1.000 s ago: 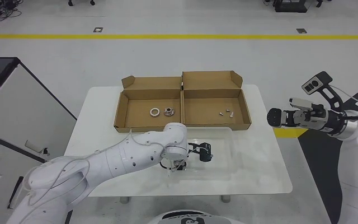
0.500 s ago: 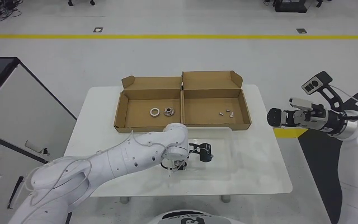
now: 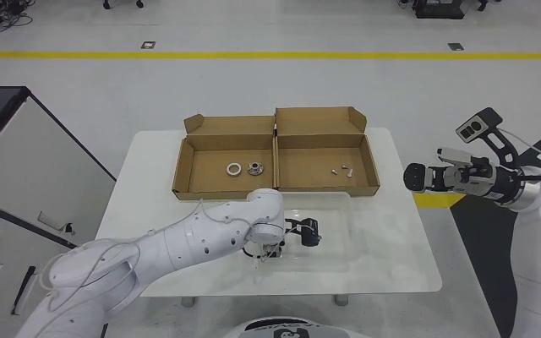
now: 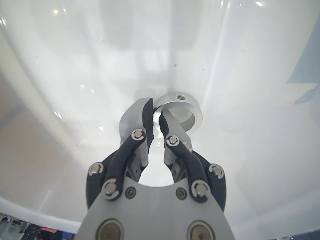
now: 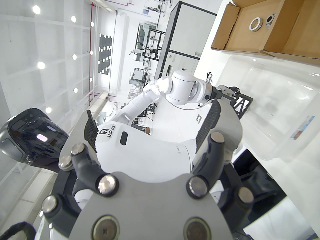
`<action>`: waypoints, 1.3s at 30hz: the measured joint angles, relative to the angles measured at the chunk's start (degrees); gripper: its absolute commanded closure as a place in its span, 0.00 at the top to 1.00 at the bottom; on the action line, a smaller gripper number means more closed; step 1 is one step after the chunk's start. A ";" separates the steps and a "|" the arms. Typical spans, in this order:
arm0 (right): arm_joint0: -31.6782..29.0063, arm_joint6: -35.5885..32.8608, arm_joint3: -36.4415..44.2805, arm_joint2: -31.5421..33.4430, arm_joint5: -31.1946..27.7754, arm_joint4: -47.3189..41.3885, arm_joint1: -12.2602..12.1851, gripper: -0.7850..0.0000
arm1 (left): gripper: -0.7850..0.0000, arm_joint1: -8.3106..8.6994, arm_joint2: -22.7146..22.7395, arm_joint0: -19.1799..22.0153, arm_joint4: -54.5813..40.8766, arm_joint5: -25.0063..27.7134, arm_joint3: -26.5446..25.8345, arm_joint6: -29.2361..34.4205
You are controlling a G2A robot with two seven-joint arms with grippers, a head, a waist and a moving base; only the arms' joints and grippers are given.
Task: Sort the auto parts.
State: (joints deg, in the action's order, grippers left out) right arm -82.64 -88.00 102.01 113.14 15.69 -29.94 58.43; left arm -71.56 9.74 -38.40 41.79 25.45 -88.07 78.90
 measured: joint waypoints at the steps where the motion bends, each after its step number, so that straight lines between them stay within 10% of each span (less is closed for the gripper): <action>1: 0.00 0.00 0.00 0.00 0.00 0.00 0.00 1.00 | 0.00 -0.02 0.00 0.33 -0.37 -0.21 -0.08 0.22; 18: 0.00 0.00 0.00 0.00 0.00 0.00 0.00 1.00 | 0.00 3.31 0.00 22.46 -25.00 -7.96 -6.86 7.91; 30: 0.00 0.00 0.00 0.00 0.00 0.00 0.00 1.00 | 0.00 3.87 1.64 21.76 -27.11 -9.49 -5.30 5.75; 39: 0.00 0.00 0.00 0.00 0.00 0.00 0.00 1.00 | 0.00 9.98 16.40 17.02 -40.65 -10.79 2.22 -2.48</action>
State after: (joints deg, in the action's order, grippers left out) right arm -82.64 -88.00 102.01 113.14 15.69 -29.94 58.43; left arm -61.58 26.14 -21.38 1.14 14.67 -85.85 76.42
